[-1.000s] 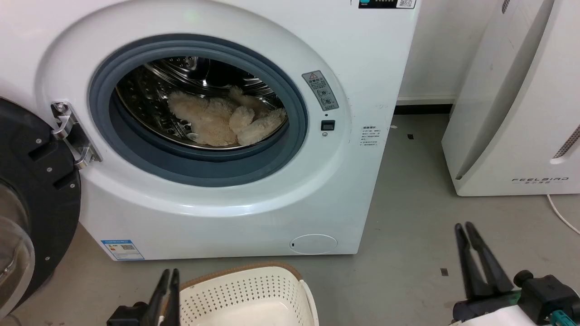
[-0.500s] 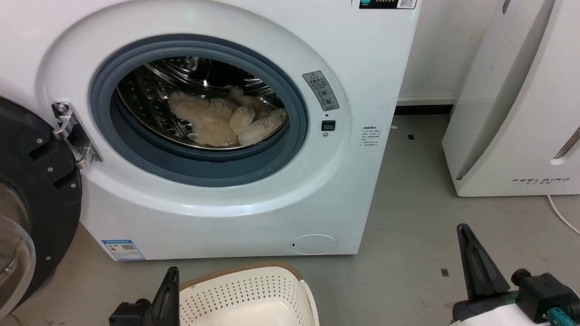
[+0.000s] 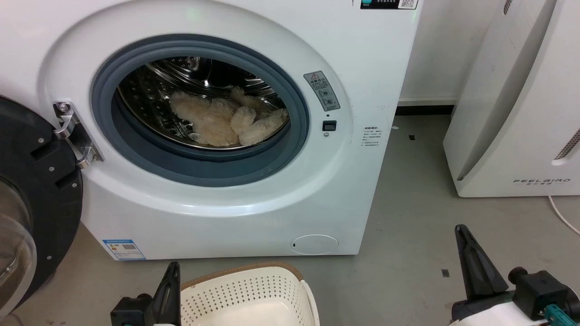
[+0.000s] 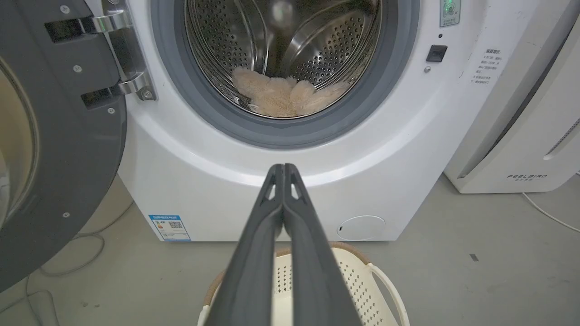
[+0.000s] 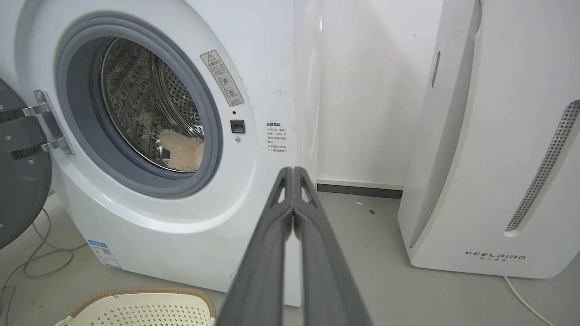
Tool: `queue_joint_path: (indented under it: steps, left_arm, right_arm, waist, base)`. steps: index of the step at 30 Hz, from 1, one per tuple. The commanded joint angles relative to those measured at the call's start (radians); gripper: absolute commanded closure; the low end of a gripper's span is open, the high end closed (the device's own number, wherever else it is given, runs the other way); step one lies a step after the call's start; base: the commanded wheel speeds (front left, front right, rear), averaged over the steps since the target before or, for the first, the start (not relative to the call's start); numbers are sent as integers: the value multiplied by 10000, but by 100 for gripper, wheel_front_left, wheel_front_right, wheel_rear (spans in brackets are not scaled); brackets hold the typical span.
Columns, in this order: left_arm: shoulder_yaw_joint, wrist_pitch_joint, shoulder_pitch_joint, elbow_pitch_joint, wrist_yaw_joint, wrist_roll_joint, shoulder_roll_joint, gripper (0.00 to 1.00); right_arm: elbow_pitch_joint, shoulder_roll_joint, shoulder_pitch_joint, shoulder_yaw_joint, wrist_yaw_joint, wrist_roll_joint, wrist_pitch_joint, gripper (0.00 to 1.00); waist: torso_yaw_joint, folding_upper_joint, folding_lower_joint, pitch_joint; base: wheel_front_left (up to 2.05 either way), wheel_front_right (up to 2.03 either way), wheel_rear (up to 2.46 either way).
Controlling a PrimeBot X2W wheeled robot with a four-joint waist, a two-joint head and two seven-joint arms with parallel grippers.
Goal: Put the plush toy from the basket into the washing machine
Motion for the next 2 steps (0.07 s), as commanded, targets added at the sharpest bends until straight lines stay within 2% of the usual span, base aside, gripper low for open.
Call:
queue_joint_path:
  steps: [1,2]
  left_arm:
    - [100,60,-180,-63,-81,131,-72,100]
    - [120,81,-188,-73,-96,159,-89,100]
  right_arm:
    - [3,-1,-125,13,-2,-71,73,100]
    - [4,-1,-130,13,-2,-79,94,100]
  waist:
    - [3,0,0,-1]
    - [5,0,0,-1]
  base:
    - [0,0,0]
    - [0,0,0]
